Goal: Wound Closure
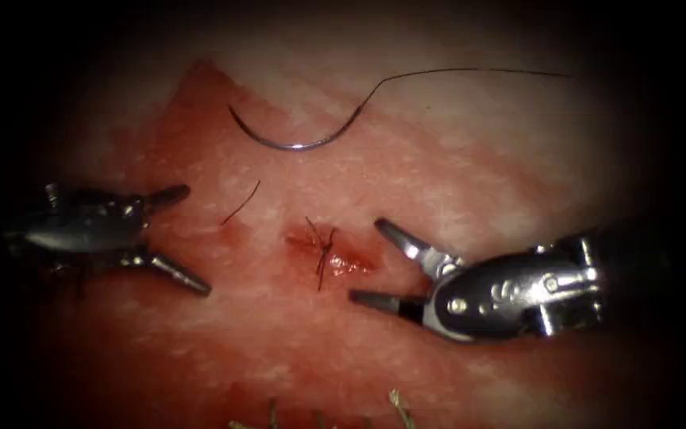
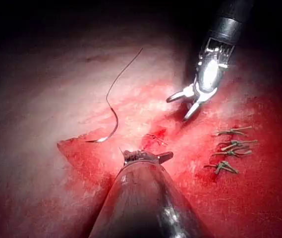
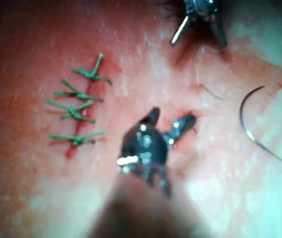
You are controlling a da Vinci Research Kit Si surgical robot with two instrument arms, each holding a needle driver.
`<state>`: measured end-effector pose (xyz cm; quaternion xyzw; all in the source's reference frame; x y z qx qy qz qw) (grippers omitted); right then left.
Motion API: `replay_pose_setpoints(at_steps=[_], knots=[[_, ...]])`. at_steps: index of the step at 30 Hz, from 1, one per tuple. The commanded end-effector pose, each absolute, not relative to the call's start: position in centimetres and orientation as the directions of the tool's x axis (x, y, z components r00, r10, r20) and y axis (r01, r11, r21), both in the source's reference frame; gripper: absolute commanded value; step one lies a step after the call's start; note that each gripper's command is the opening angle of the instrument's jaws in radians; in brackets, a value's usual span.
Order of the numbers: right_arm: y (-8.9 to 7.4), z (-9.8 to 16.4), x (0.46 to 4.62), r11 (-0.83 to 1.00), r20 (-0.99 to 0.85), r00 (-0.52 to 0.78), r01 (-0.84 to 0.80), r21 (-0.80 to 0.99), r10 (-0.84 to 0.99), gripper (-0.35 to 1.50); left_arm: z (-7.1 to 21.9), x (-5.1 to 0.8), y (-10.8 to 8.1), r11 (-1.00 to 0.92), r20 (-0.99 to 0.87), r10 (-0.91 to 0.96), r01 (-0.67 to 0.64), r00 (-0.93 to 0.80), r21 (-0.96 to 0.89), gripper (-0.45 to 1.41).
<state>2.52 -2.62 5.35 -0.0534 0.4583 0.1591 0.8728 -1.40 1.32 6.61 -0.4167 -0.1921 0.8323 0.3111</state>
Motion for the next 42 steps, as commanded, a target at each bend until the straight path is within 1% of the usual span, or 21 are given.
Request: replay_pose_setpoints(at_steps=[1, 2, 3, 4, 6, 7, 9, 11, 14, 19, 20, 22, 24, 27, 28, 30, 32, 34, 42], knots=[[-2.73, 5.38, 2.53, 0.944, -0.817, 0.524, -0.320, 0.074, 0.241, 1.25, 6.63, -1.54, 1.25, -0.736, -0.585, 0.674, -0.340, -0.451, -0.585, 0.79], [-2.73, 5.37, 2.51, 0.942, -0.821, 0.513, -0.324, 0.086, 0.251, 1.25, 6.58, -1.61, 1.24, -0.739, -0.595, 0.670, -0.325, -0.444, -0.590, 0.77], [-2.73, 5.35, 2.46, 0.930, -0.828, 0.470, -0.334, 0.153, 0.305, 1.21, 6.47, -1.75, 1.24, -0.747, -0.617, 0.659, -0.284, -0.430, -0.601, 0.71], [-2.73, 5.35, 2.46, 0.930, -0.828, 0.470, -0.334, 0.153, 0.305, 1.21, 6.47, -1.75, 1.24, -0.747, -0.617, 0.659, -0.284, -0.430, -0.601, 0.71], [-2.75, 5.33, 2.38, 0.926, -0.829, 0.453, -0.328, 0.187, 0.328, 1.16, 6.39, -1.82, 1.22, -0.754, -0.630, 0.648, -0.244, -0.428, -0.610, 0.66], [-2.75, 5.32, 2.29, 0.927, -0.834, 0.435, -0.307, 0.216, 0.339, 1.10, 6.32, -1.84, 1.18, -0.762, -0.643, 0.635, -0.208, -0.429, -0.613, 0.56], [-2.75, 5.31, 2.18, 0.930, -0.841, 0.422, -0.286, 0.231, 0.339, 1.01, 6.29, -1.83, 1.19, -0.766, -0.651, 0.626, -0.183, -0.429, -0.616, 0.52], [-2.74, 5.29, 2.07, 0.934, -0.842, 0.422, -0.267, 0.239, 0.336, 0.99, 6.28, -1.80, 1.22, -0.771, -0.657, 0.620, -0.179, -0.429, -0.612, 0.52], [-2.75, 5.24, 1.93, 0.950, -0.838, 0.451, -0.197, 0.242, 0.306, 0.99, 6.33, -1.70, 1.29, -0.791, -0.688, 0.593, -0.145, -0.419, -0.594, 0.52], [-2.71, 5.20, 1.87, 0.953, -0.842, 0.447, -0.152, 0.261, 0.302, 0.98, 6.40, -1.66, 1.35, -0.810, -0.717, 0.570, -0.126, -0.402, -0.573, 0.51], [-2.71, 5.19, 1.86, 0.957, -0.841, 0.456, -0.126, 0.263, 0.291, 0.91, 6.42, -1.67, 1.33, -0.817, -0.730, 0.562, -0.120, -0.390, -0.564, 0.47], [-2.71, 5.19, 1.86, 0.960, -0.841, 0.464, -0.109, 0.257, 0.278, 0.89, 6.42, -1.67, 1.32, -0.821, -0.736, 0.555, -0.115, -0.388, -0.559, 0.47], [-2.68, 5.18, 1.86, 0.966, -0.825, 0.504, -0.090, 0.244, 0.255, 0.89, 6.42, -1.67, 1.30, -0.827, -0.745, 0.548, -0.109, -0.380, -0.552, 0.47], [-2.60, 5.15, 1.84, 0.967, -0.823, 0.511, -0.079, 0.243, 0.249, 0.93, 6.41, -1.68, 1.28, -0.838, -0.764, 0.532, -0.100, -0.366, -0.536, 0.52], [-2.56, 5.13, 1.84, 0.967, -0.823, 0.511, -0.076, 0.241, 0.246, 0.93, 6.41, -1.68, 1.28, -0.852, -0.781, 0.512, -0.093, -0.359, -0.515, 0.57], [-2.44, 5.08, 1.83, 0.965, -0.822, 0.510, -0.070, 0.254, 0.253, 0.93, 6.41, -1.69, 1.29, -0.869, -0.806, 0.486, -0.088, -0.338, -0.487, 0.57], [-2.36, 5.04, 1.82, 0.963, -0.824, 0.506, -0.061, 0.262, 0.256, 0.93, 6.42, -1.70, 1.31, -0.879, -0.823, 0.471, -0.096, -0.316, -0.467, 0.57], [-2.33, 4.97, 1.84, 0.963, -0.828, 0.500, -0.058, 0.262, 0.255, 0.93, 6.45, -1.70, 1.37, -0.893, -0.856, 0.450, -0.145, -0.254, -0.426, 0.57], [-2.36, 4.98, 1.78, 0.964, -0.832, 0.495, -0.049, 0.260, 0.250, 0.93, 6.51, -1.73, 1.36, -0.900, -0.866, 0.435, -0.153, -0.248, -0.408, 0.57]])
